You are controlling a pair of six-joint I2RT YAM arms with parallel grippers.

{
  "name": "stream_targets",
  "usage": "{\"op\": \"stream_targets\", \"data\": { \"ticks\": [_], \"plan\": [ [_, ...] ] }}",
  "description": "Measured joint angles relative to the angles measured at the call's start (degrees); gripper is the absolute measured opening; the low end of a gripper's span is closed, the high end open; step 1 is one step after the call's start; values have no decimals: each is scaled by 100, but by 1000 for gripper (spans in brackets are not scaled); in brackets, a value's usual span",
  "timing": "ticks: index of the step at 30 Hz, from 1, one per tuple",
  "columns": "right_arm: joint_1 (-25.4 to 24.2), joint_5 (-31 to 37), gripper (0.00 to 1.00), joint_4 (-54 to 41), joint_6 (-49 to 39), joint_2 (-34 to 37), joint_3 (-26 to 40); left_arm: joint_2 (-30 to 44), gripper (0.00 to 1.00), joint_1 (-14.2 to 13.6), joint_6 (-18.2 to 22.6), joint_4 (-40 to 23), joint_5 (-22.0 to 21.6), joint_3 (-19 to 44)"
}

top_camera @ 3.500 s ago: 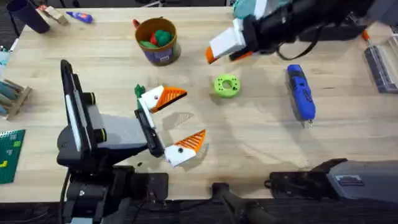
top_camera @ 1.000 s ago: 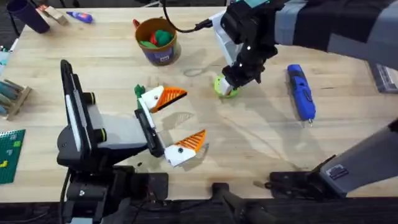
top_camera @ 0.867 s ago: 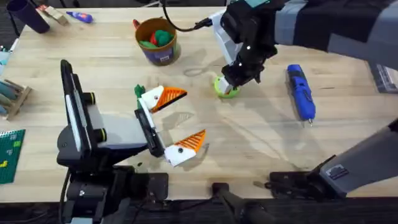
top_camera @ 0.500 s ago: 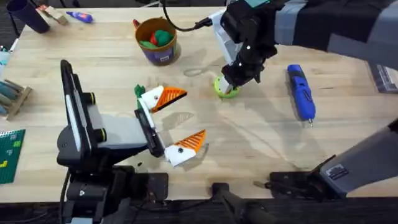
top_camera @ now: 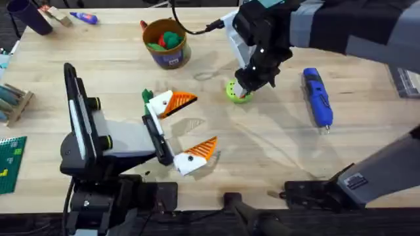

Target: Pick up the gripper from the table and insert it into the empty holder that is missing its gripper. Then pick up a screw, insert it into the mounting hole, and use the screwdriver to tighten it. Finally, clean up the table by picking up the vegetable and placing it into the bucket.

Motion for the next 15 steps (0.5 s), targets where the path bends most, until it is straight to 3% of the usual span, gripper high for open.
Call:
{"op": "stream_targets", "data": {
  "ticks": [15],
  "plan": [
    [103, 26, 213, -21, 0, 0, -1, 0, 986, 0, 0, -2, 0, 0]
  ]
}}
